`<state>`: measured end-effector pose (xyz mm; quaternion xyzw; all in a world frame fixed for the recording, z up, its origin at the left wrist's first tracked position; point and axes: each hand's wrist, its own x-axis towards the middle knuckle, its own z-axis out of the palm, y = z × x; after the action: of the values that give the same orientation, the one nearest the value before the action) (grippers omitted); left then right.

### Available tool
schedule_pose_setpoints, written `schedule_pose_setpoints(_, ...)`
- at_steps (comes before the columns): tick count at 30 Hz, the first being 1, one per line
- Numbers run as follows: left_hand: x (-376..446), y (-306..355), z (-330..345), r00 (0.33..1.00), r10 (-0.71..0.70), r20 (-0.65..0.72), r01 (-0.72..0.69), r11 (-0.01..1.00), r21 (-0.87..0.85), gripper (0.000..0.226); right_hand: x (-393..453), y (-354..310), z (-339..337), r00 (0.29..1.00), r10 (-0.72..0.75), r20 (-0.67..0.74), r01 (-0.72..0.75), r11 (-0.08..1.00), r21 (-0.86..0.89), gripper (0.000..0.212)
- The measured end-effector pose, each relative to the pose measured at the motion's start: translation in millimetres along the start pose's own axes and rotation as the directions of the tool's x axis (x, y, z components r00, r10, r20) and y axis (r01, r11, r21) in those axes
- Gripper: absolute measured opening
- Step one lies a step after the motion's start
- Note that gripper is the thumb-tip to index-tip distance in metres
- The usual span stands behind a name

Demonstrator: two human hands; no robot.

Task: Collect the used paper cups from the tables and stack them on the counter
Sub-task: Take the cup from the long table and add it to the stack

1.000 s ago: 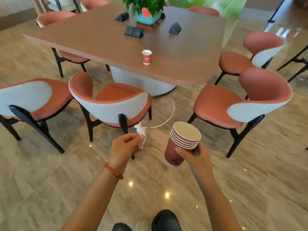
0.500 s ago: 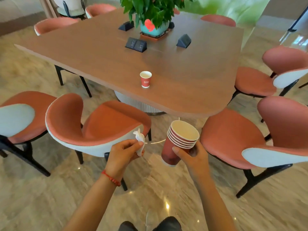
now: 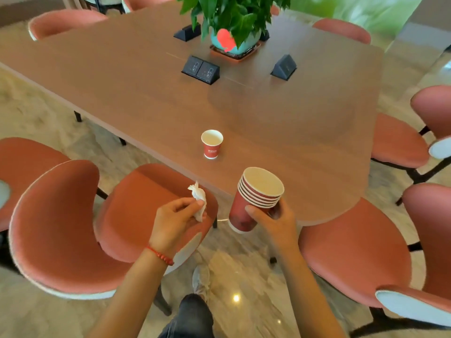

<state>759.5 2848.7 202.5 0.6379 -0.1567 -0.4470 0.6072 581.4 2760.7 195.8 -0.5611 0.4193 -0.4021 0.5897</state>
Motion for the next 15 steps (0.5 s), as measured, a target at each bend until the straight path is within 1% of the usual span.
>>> schedule_pose_setpoints(2, 35.8, 12.5, 5.6, 1.000, -0.017, -0.018, 0.016, 1.000, -0.022, 0.020, 35.4, -3.5, 8.7, 1.000, 0.011, 0.016, -0.011, 1.000, -0.010, 0.049)
schedule_pose_setpoints(5, 81.2, 29.4, 13.1, 0.999, -0.041, -0.034, 0.040, 0.998, -0.040, 0.011, 82.3, -11.5, 21.3, 1.000, 0.012, 0.029, -0.012, 1.000, -0.012, 0.050)
schedule_pose_setpoints(7, 107.5, 38.6, 17.7, 0.997, -0.050, -0.050, 0.048, 0.998, -0.032, 0.009, 110.4, -12.9, 27.8, 0.999, 0.015, 0.034, -0.015, 1.000, -0.010, 0.050)
schedule_pose_setpoints(10, 134.7, 47.6, 23.1, 0.996, -0.063, -0.070, 0.061, 0.998, -0.021, 0.009, 141.9, -10.3, 37.0, 0.999, 0.021, 0.048, -0.021, 1.000, 0.013, 0.051)
schedule_pose_setpoints(15, 166.7, 46.6, 27.6, 0.987, -0.093, -0.132, 0.092, 0.996, -0.017, 0.008, 187.1, -0.1, 51.0, 0.997, 0.010, 0.079, -0.012, 0.999, 0.032, 0.060)
